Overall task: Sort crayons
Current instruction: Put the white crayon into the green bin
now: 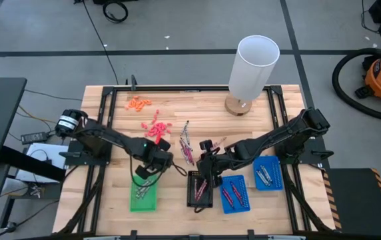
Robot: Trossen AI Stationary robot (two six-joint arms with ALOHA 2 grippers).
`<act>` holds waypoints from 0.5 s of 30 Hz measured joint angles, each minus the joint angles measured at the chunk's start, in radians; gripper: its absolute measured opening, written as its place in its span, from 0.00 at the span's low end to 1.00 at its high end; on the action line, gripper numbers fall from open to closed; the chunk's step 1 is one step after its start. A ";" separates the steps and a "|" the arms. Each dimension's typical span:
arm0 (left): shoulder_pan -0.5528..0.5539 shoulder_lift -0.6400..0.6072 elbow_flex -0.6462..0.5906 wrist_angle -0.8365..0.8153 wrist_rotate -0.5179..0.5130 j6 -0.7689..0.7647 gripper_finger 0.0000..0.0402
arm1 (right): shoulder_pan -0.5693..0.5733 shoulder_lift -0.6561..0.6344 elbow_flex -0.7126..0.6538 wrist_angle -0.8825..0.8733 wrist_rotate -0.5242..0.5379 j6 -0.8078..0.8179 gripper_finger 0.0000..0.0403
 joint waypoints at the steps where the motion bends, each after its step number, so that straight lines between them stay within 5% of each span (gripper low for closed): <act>1: 0.007 0.000 -0.012 0.021 0.000 0.018 0.29 | 0.002 0.000 0.000 0.000 0.000 0.002 0.25; 15: 0.016 0.000 -0.073 0.104 0.027 0.075 0.29 | 0.006 0.000 0.000 0.009 0.000 0.028 0.25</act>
